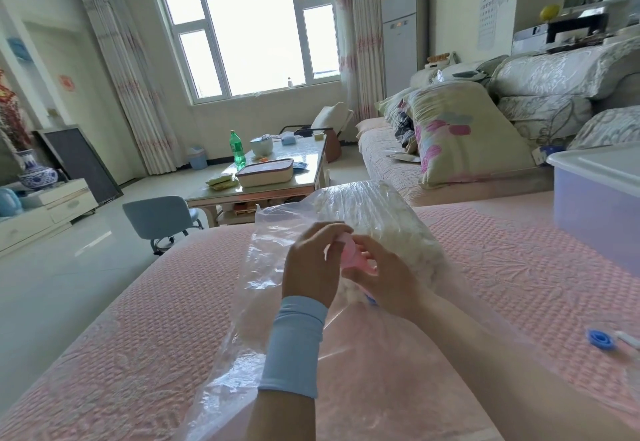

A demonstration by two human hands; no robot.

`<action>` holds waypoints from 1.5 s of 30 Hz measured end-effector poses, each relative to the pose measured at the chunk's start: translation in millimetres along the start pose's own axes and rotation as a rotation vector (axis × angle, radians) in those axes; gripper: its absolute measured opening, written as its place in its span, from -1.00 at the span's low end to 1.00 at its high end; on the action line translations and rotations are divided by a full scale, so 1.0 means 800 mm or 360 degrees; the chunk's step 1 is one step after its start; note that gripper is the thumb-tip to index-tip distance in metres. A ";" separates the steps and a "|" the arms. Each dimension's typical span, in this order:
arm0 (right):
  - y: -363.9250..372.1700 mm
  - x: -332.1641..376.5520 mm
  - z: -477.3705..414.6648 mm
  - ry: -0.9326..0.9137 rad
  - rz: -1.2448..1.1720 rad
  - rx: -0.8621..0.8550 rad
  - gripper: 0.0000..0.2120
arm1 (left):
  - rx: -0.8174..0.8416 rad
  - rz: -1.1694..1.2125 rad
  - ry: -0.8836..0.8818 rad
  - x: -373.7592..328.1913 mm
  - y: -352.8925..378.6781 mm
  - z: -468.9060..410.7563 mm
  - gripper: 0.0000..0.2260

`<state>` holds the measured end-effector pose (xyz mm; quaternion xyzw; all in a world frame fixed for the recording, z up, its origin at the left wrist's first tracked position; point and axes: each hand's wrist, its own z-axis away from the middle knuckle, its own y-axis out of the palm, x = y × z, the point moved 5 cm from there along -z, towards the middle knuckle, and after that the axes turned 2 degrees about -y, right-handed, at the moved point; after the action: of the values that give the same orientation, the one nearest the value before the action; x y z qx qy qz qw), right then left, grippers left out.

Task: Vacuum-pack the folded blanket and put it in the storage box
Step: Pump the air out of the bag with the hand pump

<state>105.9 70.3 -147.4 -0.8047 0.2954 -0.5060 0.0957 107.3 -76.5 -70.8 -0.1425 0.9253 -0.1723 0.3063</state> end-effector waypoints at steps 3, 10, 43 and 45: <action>-0.001 0.000 0.000 -0.0008 0.0001 -0.0002 -0.54 | -0.0174 -0.0040 0.0136 -0.018 -0.025 -0.015 -0.82; 0.000 0.001 0.002 -0.0011 0.0039 0.0044 -0.49 | -0.0891 -0.0096 0.0368 -0.043 -0.079 -0.025 -0.81; 0.003 0.000 0.004 0.0020 -0.0011 0.0046 -0.54 | -0.0181 -0.0447 0.0131 -0.009 -0.021 -0.003 -0.79; 0.005 0.002 0.006 0.0006 -0.0003 0.0040 -0.50 | 0.0128 -0.0380 -0.0088 0.008 0.004 0.011 -0.76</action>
<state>109.0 66.0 -150.3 -0.8028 0.2883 -0.5113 0.1047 107.1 -78.0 -82.3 -0.2438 0.8853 -0.2405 0.3145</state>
